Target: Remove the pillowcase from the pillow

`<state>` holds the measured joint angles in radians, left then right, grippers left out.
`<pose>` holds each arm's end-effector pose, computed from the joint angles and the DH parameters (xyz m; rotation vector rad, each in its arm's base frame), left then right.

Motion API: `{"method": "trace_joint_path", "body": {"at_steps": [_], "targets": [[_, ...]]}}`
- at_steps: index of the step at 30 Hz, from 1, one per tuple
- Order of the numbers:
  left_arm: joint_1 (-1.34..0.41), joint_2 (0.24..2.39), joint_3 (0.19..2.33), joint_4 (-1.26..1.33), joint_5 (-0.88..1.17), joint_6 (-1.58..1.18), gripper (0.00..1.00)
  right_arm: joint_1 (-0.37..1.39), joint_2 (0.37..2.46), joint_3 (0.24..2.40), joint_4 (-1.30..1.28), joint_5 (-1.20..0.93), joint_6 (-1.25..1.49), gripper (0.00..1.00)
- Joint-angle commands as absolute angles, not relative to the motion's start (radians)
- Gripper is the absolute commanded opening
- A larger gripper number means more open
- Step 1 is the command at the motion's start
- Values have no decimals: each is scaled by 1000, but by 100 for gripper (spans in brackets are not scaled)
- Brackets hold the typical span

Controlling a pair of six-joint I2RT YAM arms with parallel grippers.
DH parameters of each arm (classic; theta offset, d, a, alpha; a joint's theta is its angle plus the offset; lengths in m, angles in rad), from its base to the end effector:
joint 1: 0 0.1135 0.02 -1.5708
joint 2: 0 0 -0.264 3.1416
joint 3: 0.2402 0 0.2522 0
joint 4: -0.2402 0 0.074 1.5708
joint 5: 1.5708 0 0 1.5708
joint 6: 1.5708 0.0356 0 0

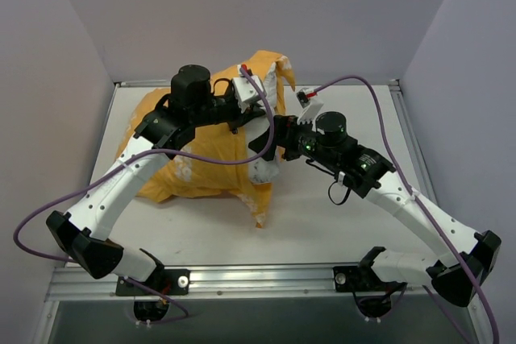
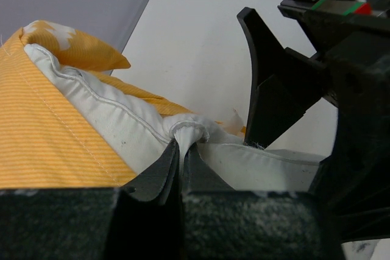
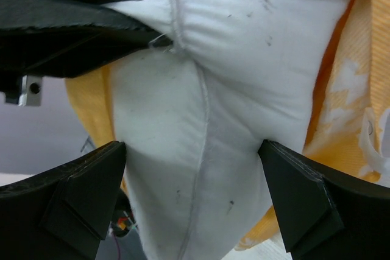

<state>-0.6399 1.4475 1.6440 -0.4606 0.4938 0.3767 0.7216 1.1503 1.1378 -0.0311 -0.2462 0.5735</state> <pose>0.2448 -0.2033 0.4547 1.1898 1.4157 -0.6361 0.1942 0.1825 0.4067 -0.3339 1.7184 1.1754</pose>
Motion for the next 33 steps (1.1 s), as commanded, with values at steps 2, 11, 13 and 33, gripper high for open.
{"method": "trace_joint_path", "body": {"at_steps": [2,11,13,33], "targets": [[-643,1422,1695,-348,506,368,2,724,1177,1180,43,-140,583,100],[-643,1420,1700,-334,535,342,2,718,1265,1177,112,-155,600,100],[-644,1422,1703,-328,546,334,2,719,1292,1167,164,-158,607,100],[-658,1460,1787,-275,578,242,2,738,1345,994,502,-164,603,100]]}}
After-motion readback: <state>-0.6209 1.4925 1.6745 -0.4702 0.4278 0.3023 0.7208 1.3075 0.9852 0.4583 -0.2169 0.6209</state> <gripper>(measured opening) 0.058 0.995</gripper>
